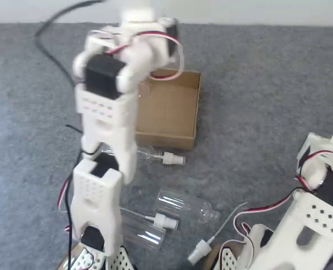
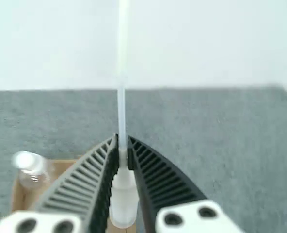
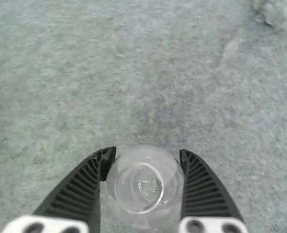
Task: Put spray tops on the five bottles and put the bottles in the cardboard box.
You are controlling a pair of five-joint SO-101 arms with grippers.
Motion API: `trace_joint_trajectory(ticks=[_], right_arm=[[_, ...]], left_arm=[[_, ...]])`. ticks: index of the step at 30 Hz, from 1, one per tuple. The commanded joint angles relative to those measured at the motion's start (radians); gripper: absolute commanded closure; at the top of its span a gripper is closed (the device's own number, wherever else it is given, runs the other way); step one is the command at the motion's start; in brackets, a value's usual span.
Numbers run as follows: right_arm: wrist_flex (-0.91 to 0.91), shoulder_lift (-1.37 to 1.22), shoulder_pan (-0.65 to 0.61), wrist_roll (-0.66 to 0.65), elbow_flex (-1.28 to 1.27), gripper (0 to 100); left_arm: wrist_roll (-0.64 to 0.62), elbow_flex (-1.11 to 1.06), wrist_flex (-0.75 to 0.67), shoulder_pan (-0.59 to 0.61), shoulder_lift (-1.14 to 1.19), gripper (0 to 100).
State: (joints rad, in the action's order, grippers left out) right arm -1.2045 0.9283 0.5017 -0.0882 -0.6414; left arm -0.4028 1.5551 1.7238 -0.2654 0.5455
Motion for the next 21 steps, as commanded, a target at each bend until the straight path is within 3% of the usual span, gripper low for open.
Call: trace_joint_trajectory(ticks=[1,21], right_arm=[[-0.03,0.038,-0.062,-0.005,0.074,91.8],[-0.048,0.038,-0.239,-0.005,0.068,91.9]], left_arm=[[-0.044,-0.099,0.037,0.066,-0.167,99],[-0.13,-0.903,0.014,0.307,-0.852,99]])
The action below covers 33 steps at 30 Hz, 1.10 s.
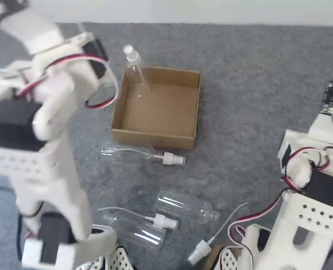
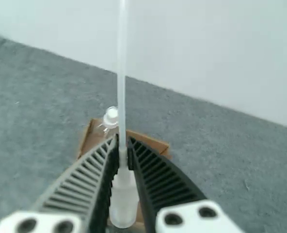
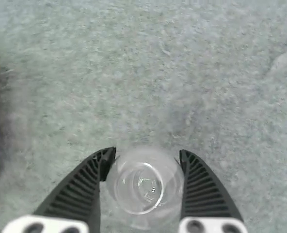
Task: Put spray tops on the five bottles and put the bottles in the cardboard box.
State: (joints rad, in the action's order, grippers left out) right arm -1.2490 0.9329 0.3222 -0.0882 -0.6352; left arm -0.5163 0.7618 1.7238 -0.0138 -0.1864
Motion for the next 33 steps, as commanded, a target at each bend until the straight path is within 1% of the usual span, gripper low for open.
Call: trace_joint_trajectory(ticks=[1,9,14,19,22,26,28,33], right_arm=[[-0.004,0.033,-0.073,-0.005,0.061,91.9],[-0.004,0.022,-0.159,-0.005,0.061,91.6],[0.007,0.03,-0.157,-0.005,0.015,91.6],[0.007,0.031,-0.162,-0.003,-0.015,91.5],[0.005,0.028,-0.156,-0.003,-0.018,91.7],[0.022,0.031,-0.156,-0.003,-0.058,91.5],[0.051,0.031,-0.156,-0.003,-0.089,91.6],[0.111,0.031,-0.156,-0.003,-0.163,91.6]], left_arm=[[-0.017,-0.142,0.011,0.074,-0.14,99],[-0.017,-0.366,0.003,0.196,-0.241,99],[-0.017,-0.55,-0.002,0.302,-0.282,99],[-0.037,-0.745,-0.057,0.391,-0.331,99],[-0.077,-0.888,-0.129,0.456,-0.356,99],[-0.115,-1.082,-0.273,0.559,-0.373,99],[-0.118,-1.171,-0.351,0.585,-0.371,99],[-0.17,-1.369,-0.535,0.635,-0.373,99]])
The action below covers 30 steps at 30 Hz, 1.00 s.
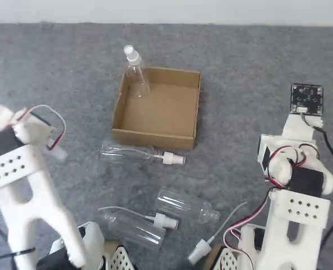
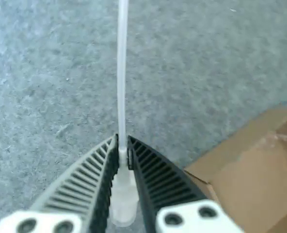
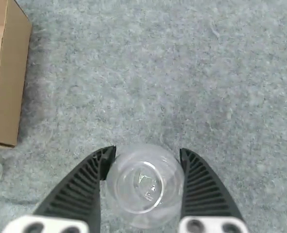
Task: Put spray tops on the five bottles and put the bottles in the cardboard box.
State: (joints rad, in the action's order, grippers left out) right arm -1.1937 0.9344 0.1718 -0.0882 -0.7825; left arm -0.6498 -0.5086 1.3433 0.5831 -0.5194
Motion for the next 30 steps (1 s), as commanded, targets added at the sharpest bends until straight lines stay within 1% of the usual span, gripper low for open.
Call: trace_joint_trajectory(ticks=[1,7,10,14,18,23,27,30], right_arm=[[0.062,0.03,-0.005,-0.003,-0.026,91.6],[0.065,0.03,-0.005,-0.003,-0.043,91.6],[0.062,0.03,-0.005,-0.003,-0.044,91.7],[0.056,0.03,-0.005,-0.003,-0.044,91.7],[0.056,0.027,-0.005,-0.003,-0.044,91.8],[0.065,0.03,-0.005,-0.003,-0.071,91.6],[0.117,0.03,-0.01,-0.006,-0.124,91.5],[0.136,0.03,-0.008,-0.006,-0.143,91.5]], left_arm=[[-0.037,-0.127,-0.19,0.052,-0.04,99],[-0.032,-0.263,-0.35,0.107,-0.04,99],[-0.029,-0.303,-0.388,0.126,-0.04,99],[0.021,-0.315,-0.385,0.158,-0.04,99],[0.023,-0.317,-0.382,0.184,-0.04,99],[0.023,-0.309,-0.336,0.183,-0.041,99],[0.025,-0.309,-0.336,0.18,-0.041,98],[0.025,-0.312,-0.334,0.176,-0.041,94]])
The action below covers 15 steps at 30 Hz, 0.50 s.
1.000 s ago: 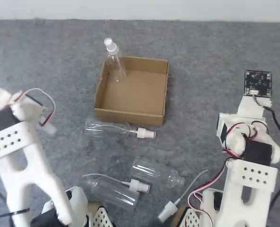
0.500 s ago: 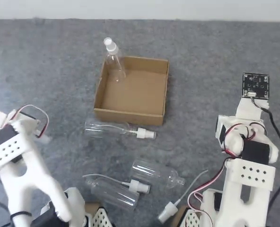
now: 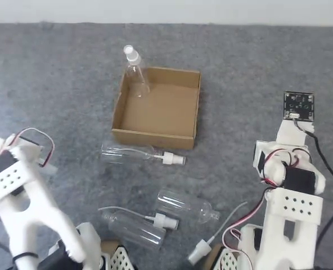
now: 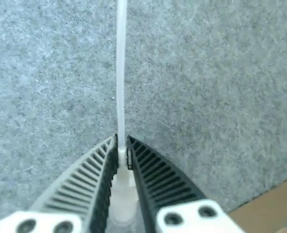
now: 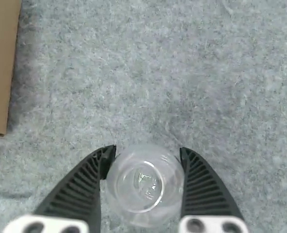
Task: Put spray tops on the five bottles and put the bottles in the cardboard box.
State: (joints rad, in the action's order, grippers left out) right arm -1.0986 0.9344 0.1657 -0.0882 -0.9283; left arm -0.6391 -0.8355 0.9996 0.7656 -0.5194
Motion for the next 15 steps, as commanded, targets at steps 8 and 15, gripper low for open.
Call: trace_joint_trajectory(ticks=[8,15], right_arm=[[0.044,0.03,-0.005,-0.005,-0.002,91.7],[0.041,0.03,-0.001,-0.003,-0.003,91.8]], left_arm=[[0.009,0.016,0.121,-0.034,-0.04,76],[0.012,0.025,0.121,-0.032,-0.041,76]])
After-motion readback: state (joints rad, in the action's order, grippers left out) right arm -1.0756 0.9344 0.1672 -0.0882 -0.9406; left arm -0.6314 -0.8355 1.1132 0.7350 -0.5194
